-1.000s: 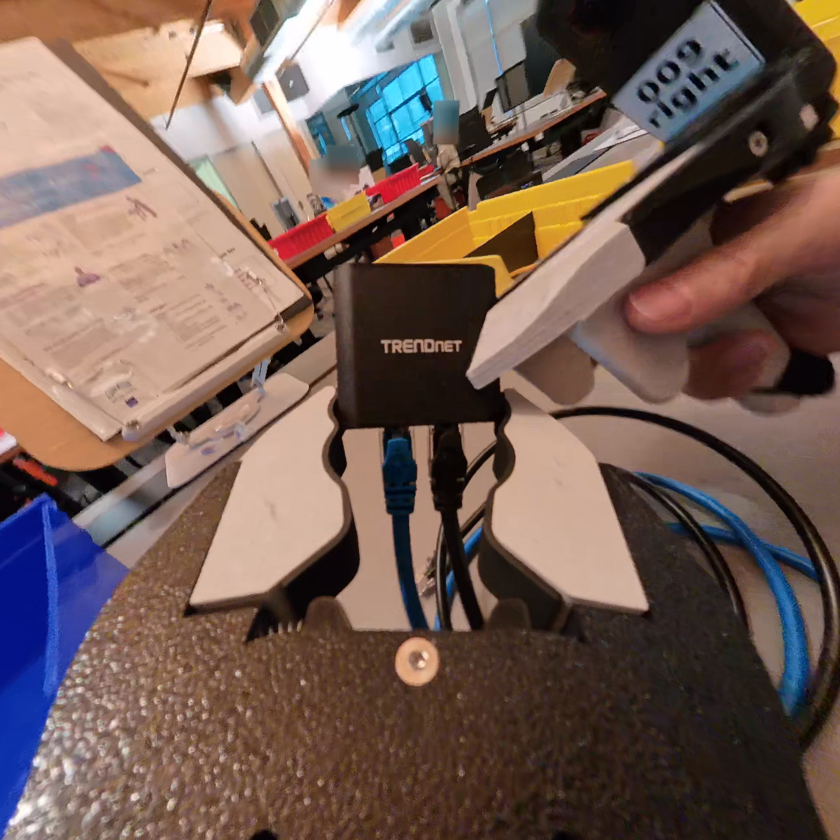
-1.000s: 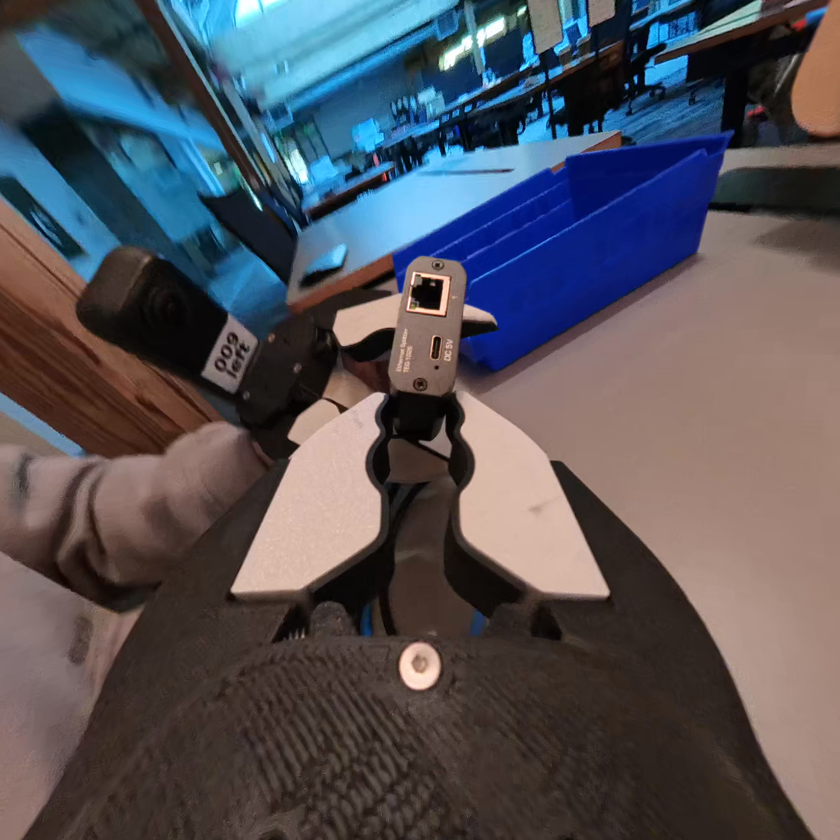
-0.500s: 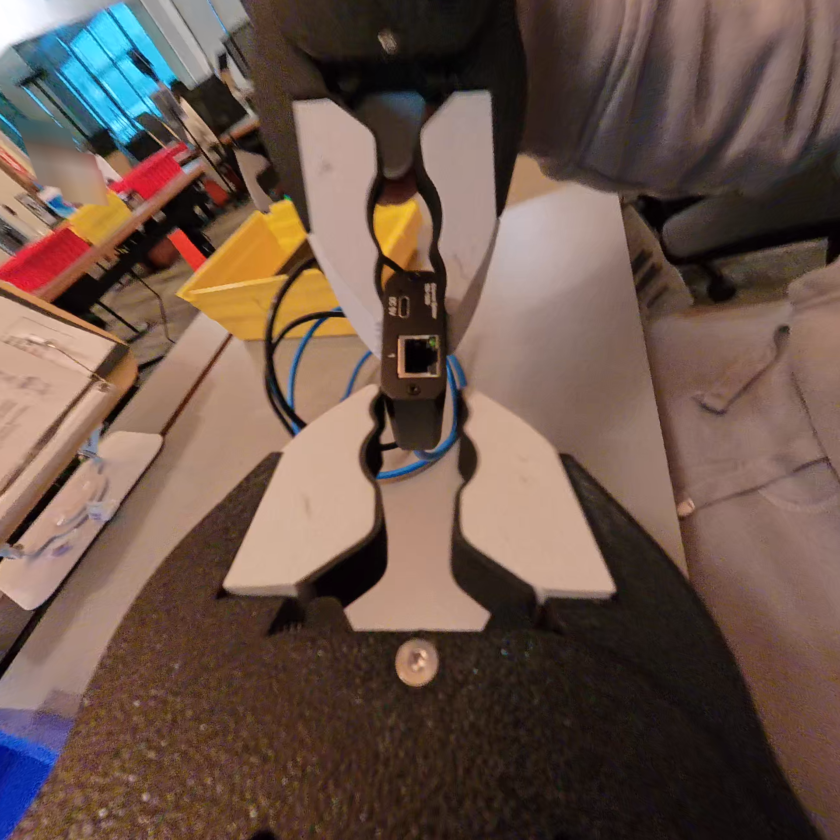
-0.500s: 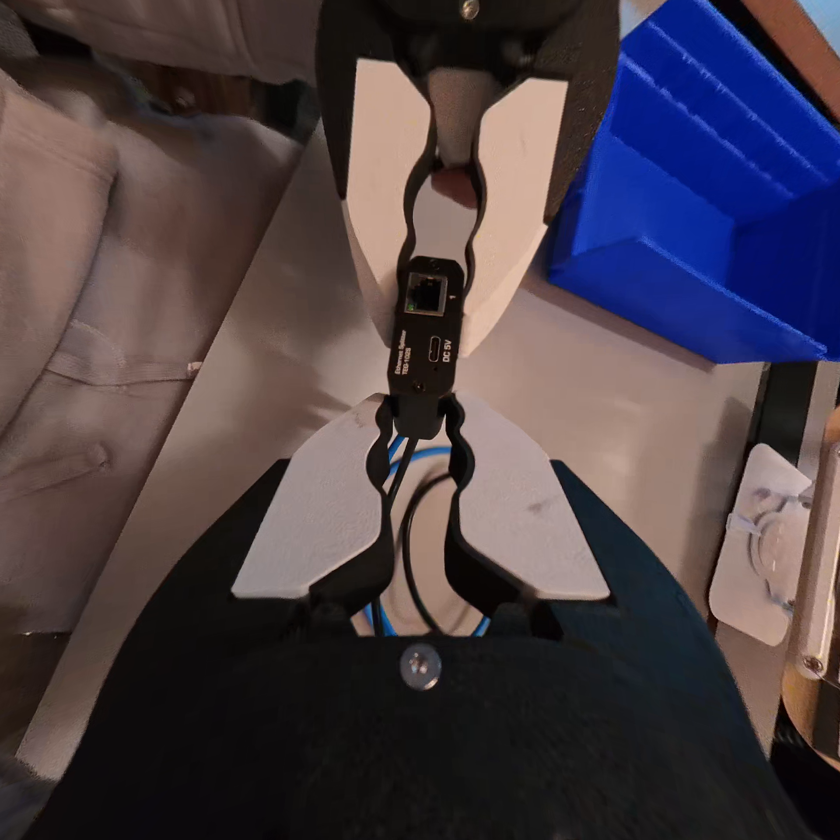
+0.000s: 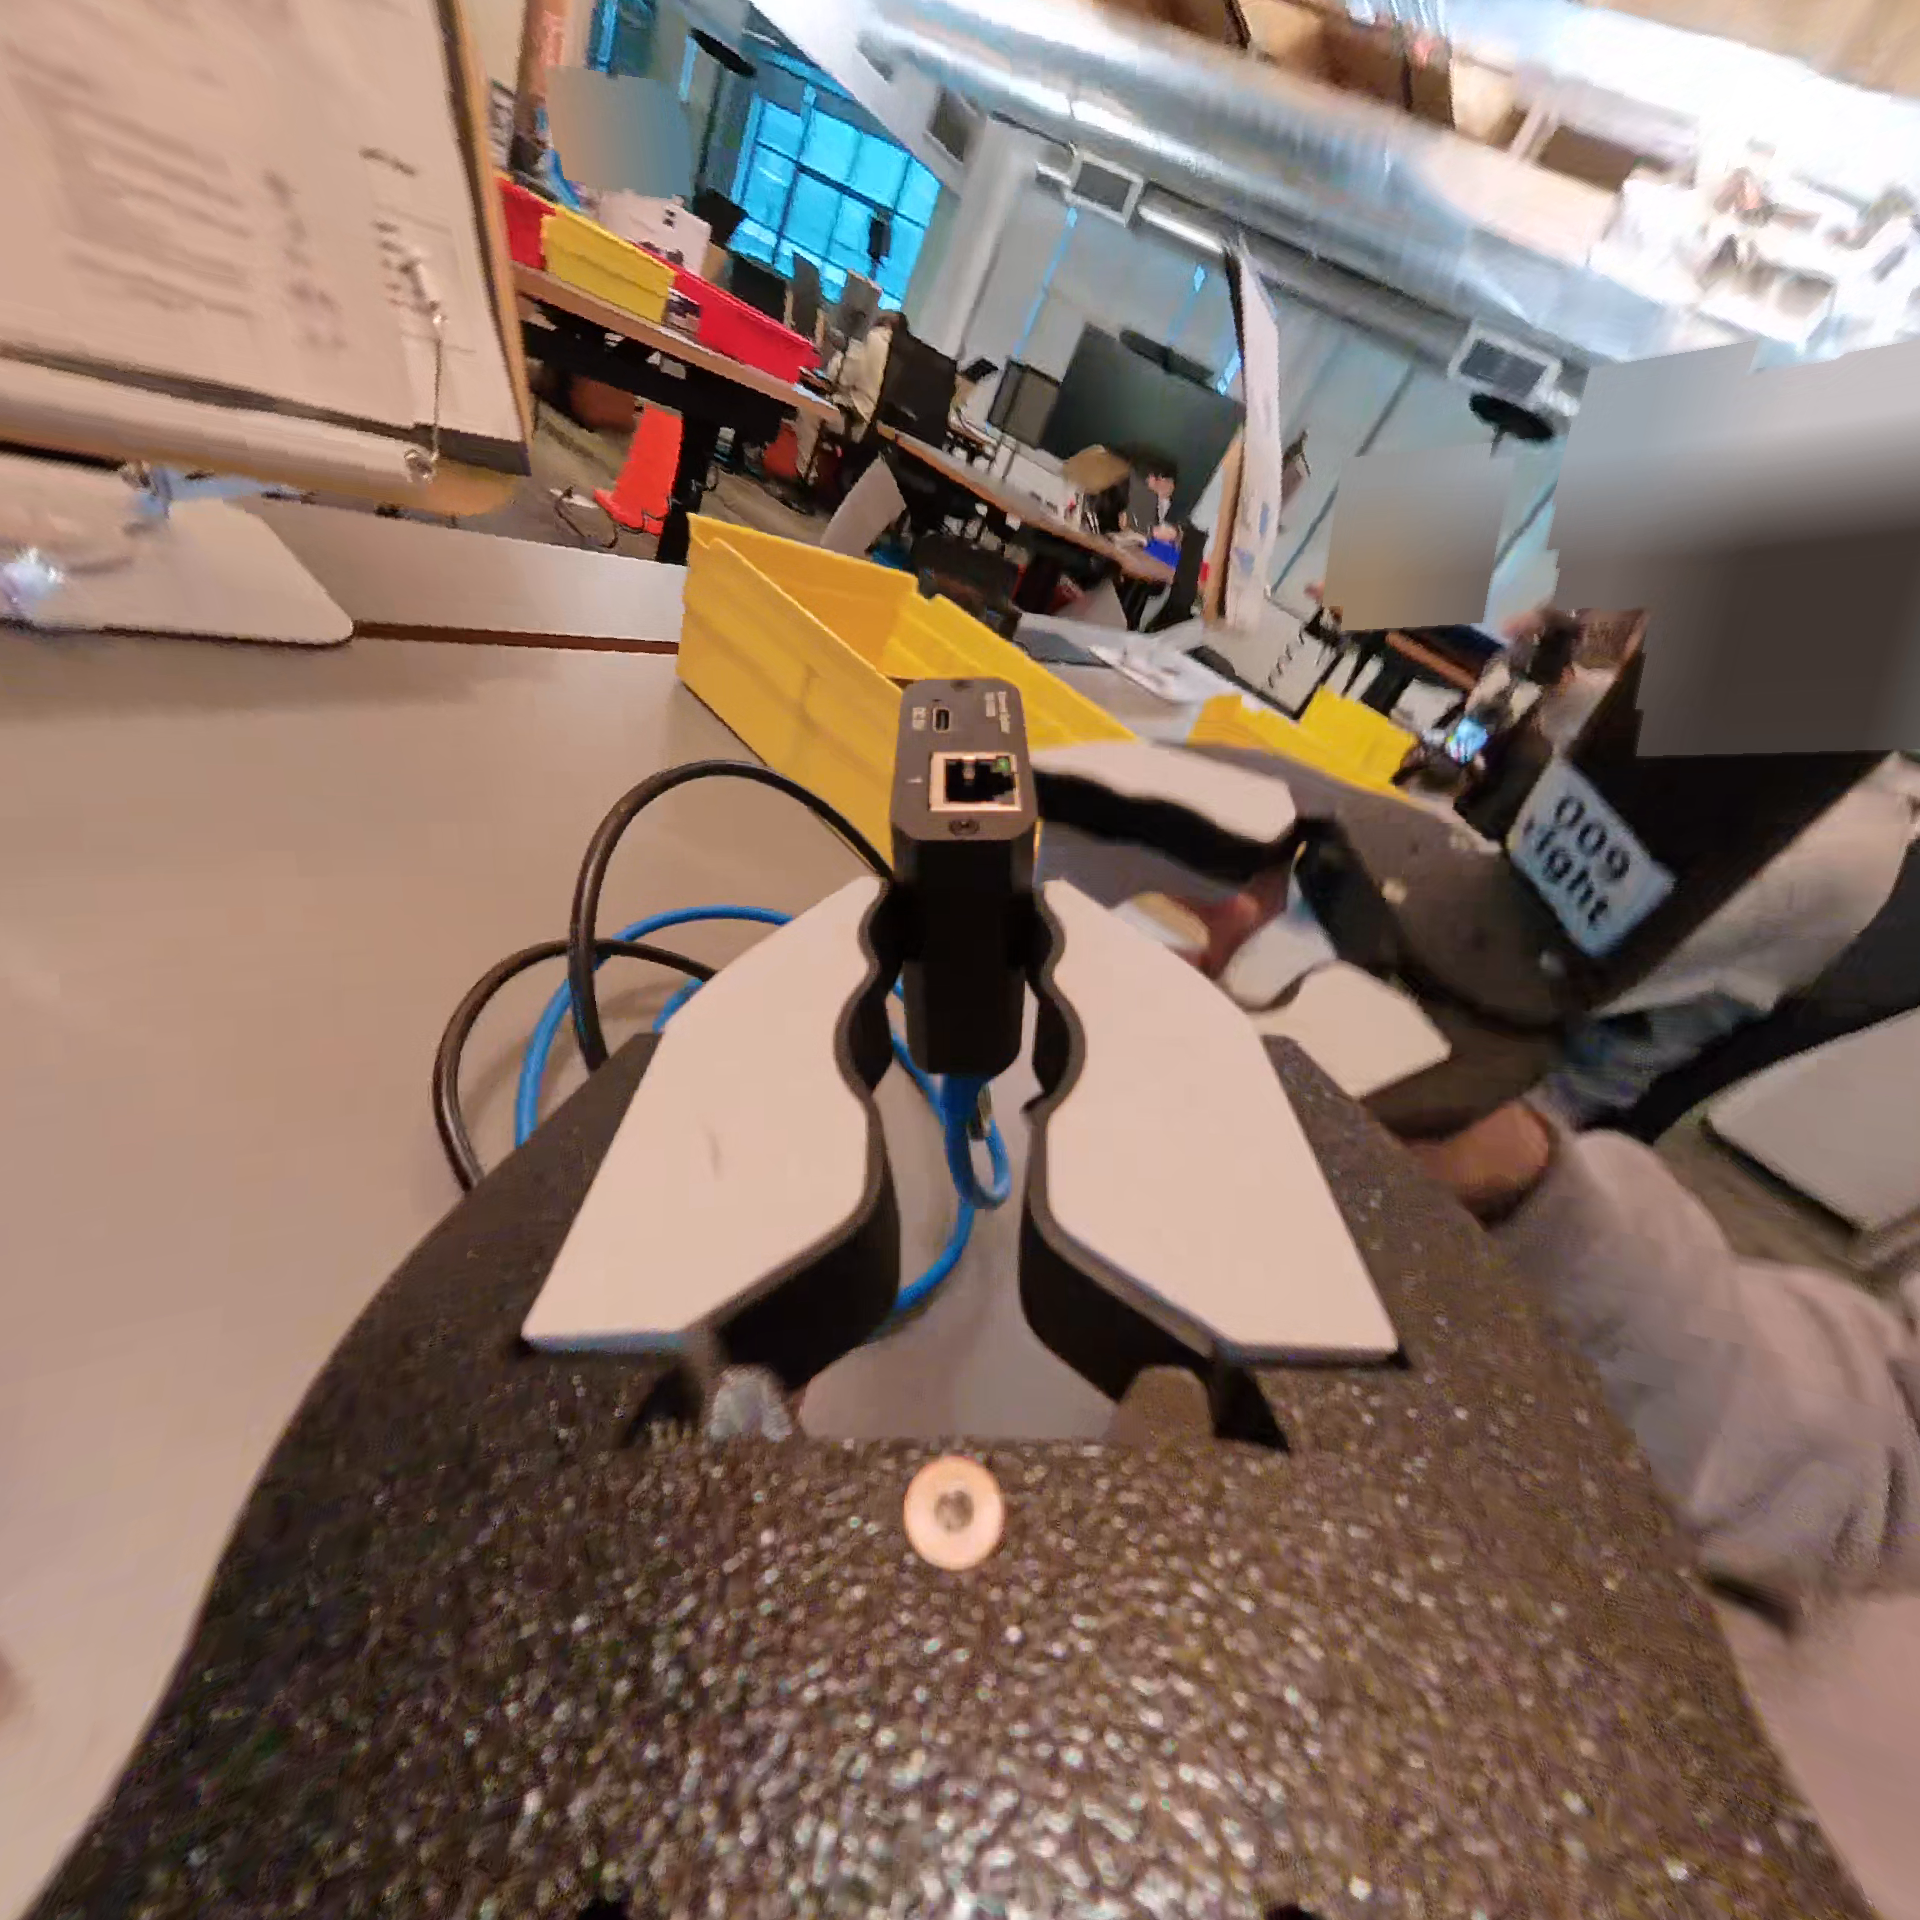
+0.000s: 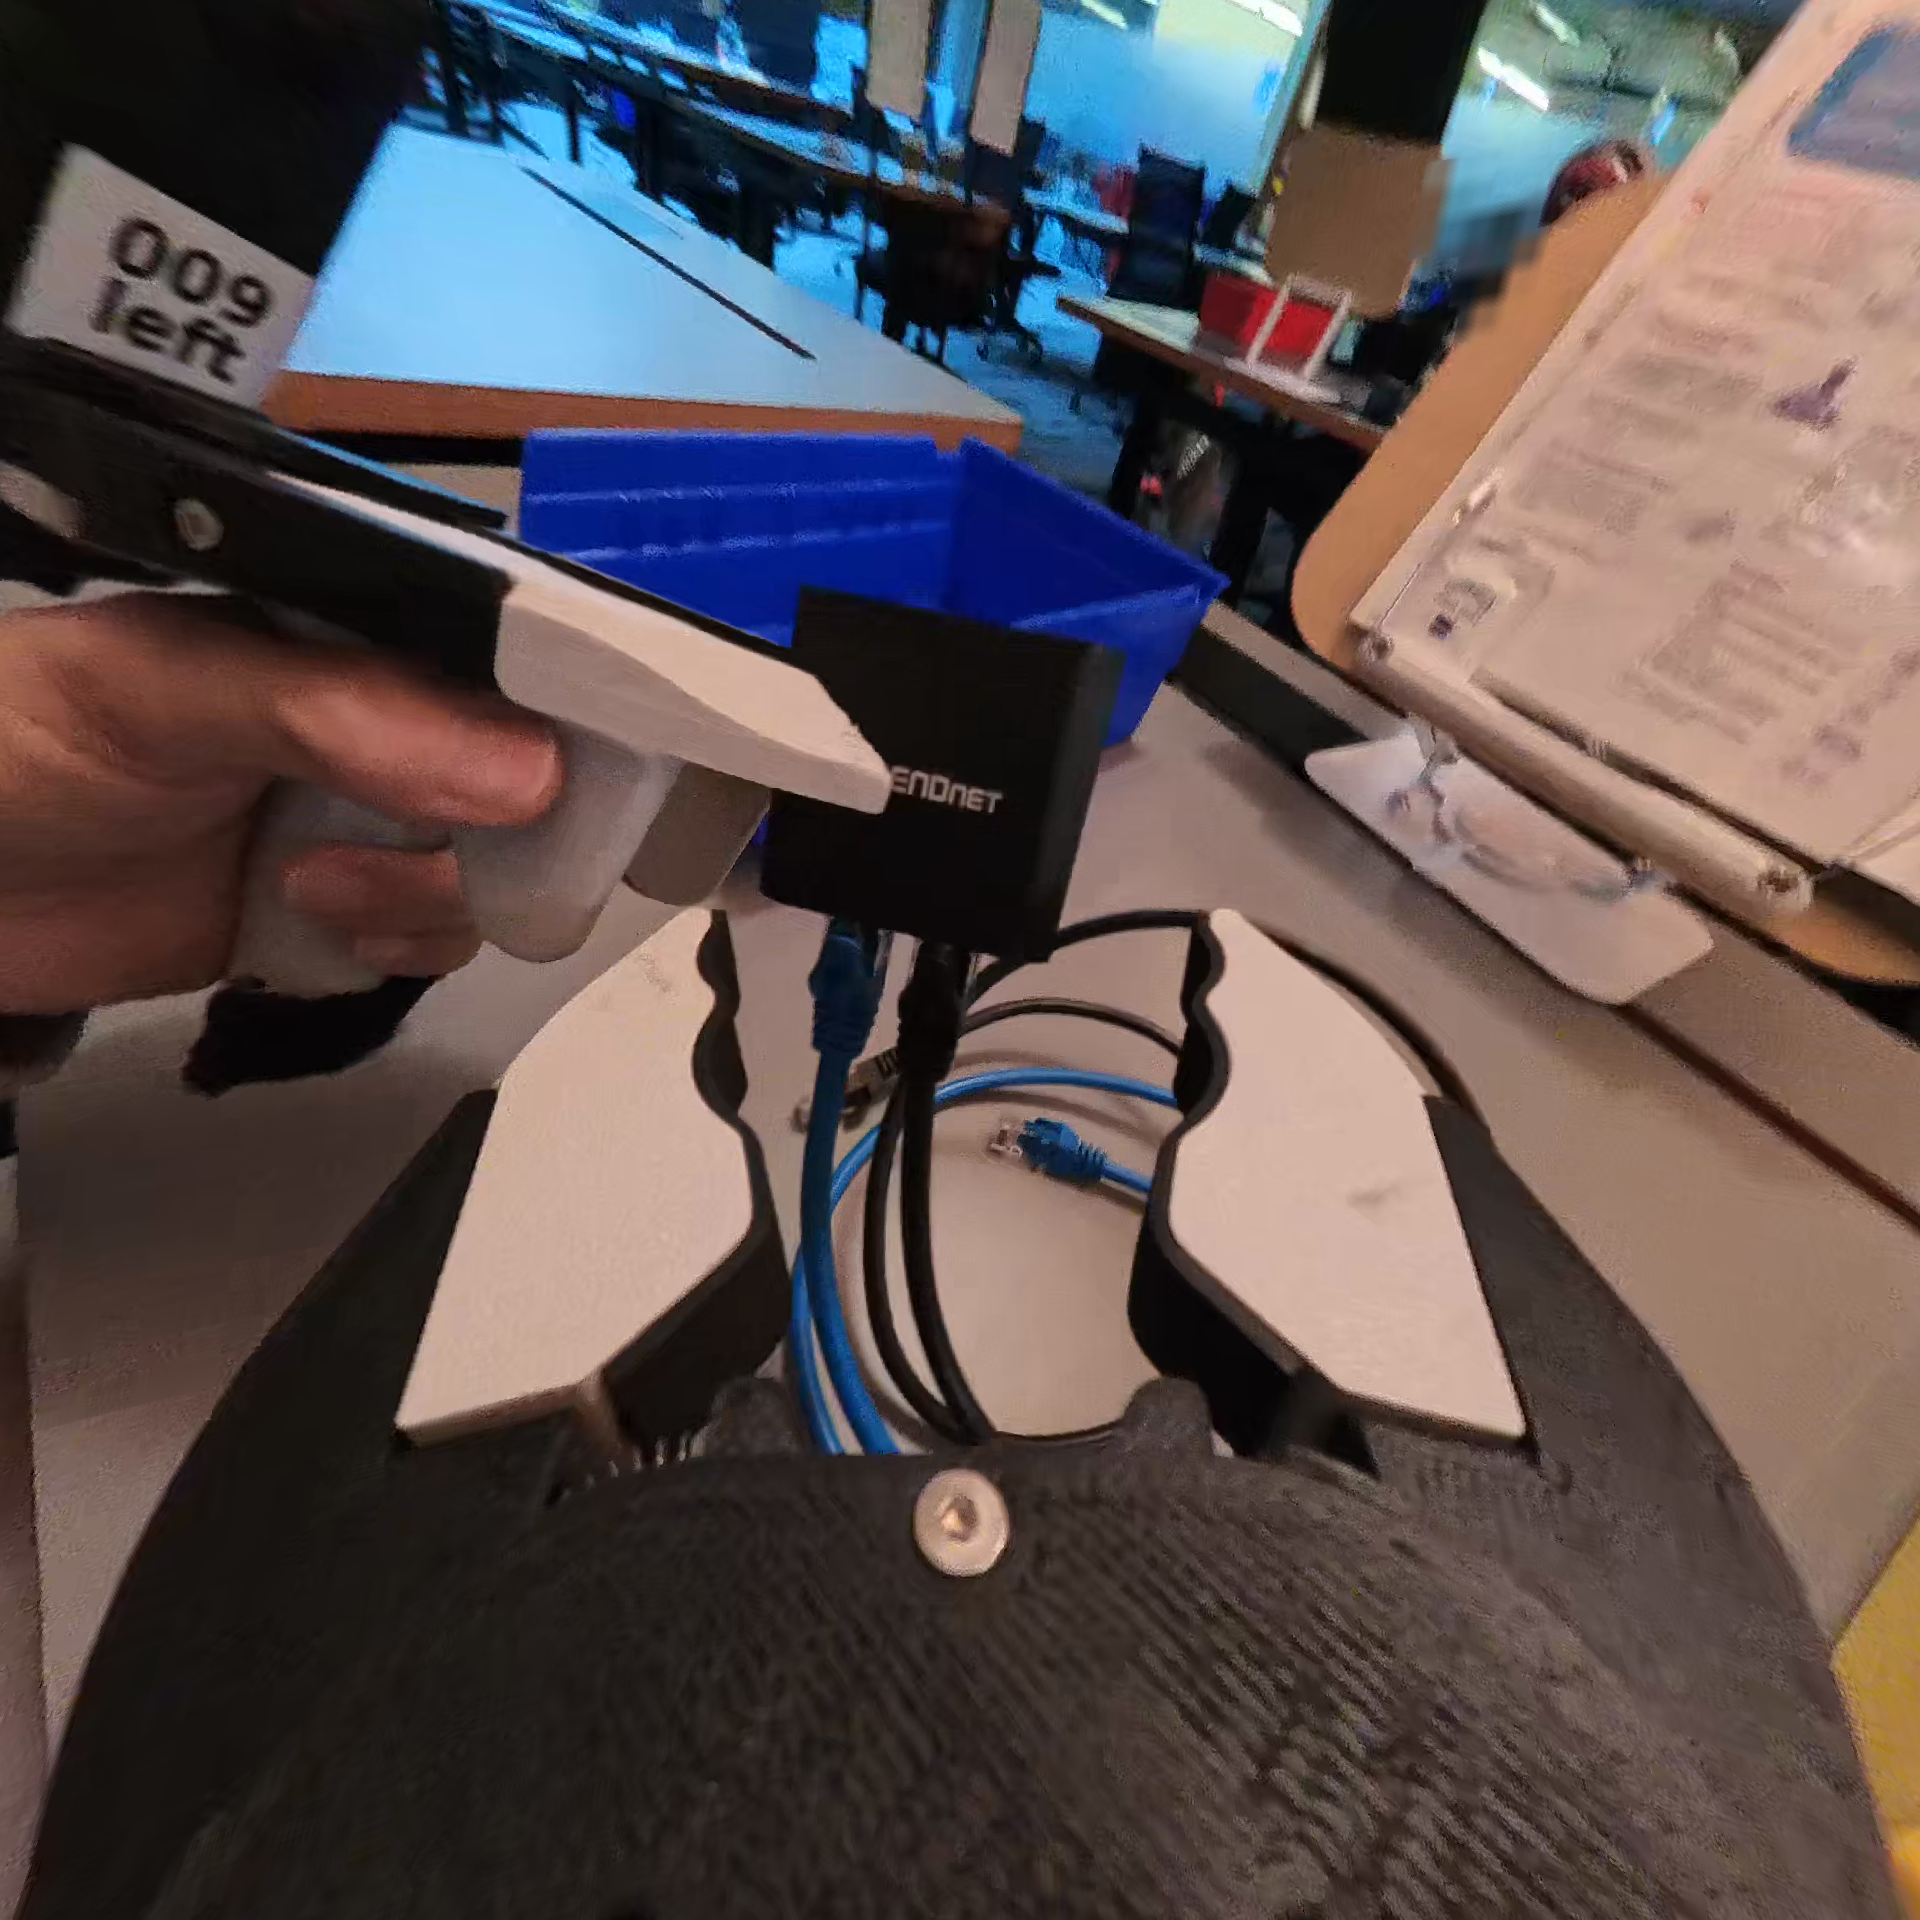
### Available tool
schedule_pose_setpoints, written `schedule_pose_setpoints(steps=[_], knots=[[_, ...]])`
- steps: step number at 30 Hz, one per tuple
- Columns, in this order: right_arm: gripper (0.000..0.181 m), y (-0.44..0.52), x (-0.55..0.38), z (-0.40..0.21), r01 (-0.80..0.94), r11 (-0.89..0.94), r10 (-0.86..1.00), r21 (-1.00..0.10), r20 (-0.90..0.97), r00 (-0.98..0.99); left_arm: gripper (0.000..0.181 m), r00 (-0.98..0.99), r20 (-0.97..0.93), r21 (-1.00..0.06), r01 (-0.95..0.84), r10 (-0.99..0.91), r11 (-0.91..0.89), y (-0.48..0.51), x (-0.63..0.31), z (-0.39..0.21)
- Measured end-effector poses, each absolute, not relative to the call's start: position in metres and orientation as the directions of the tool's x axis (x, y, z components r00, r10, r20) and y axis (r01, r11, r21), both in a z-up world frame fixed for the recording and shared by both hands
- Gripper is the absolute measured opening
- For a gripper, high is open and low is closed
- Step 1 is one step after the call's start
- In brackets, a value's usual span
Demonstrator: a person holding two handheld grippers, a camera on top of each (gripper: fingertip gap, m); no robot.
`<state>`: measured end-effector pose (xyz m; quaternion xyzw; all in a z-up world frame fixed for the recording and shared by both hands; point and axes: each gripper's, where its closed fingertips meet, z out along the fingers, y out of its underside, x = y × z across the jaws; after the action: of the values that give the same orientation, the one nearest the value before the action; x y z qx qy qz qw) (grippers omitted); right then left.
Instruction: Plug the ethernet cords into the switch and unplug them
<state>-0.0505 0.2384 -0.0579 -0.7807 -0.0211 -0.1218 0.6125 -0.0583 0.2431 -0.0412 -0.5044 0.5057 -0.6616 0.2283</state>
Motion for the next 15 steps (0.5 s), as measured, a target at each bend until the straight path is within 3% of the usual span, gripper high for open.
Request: schedule_pose_setpoints(steps=[5, 10, 15], knots=[[0.075, 0.246, -0.042, -0.069, 0.158, -0.266, -0.228, -0.951, 0.221, 0.948, 0.023, -0.334, 0.465, -0.885, -0.212, -0.820, -0.415, 0.237, -0.052, -0.050], [0.062, 0.245, -0.045, -0.073, 0.192, -0.254, -0.187, -0.948, 0.243, 0.952, 0.023, -0.324, 0.452, -0.891, -0.199, -0.831, -0.407, 0.229, -0.053, -0.047], [0.062, 0.234, -0.043, -0.074, 0.375, -0.365, 0.007, -0.852, 0.401, 0.916, 0.025, -0.440, 0.224, -0.971, -0.173, -0.870, -0.163, 0.217, -0.054, -0.050]])
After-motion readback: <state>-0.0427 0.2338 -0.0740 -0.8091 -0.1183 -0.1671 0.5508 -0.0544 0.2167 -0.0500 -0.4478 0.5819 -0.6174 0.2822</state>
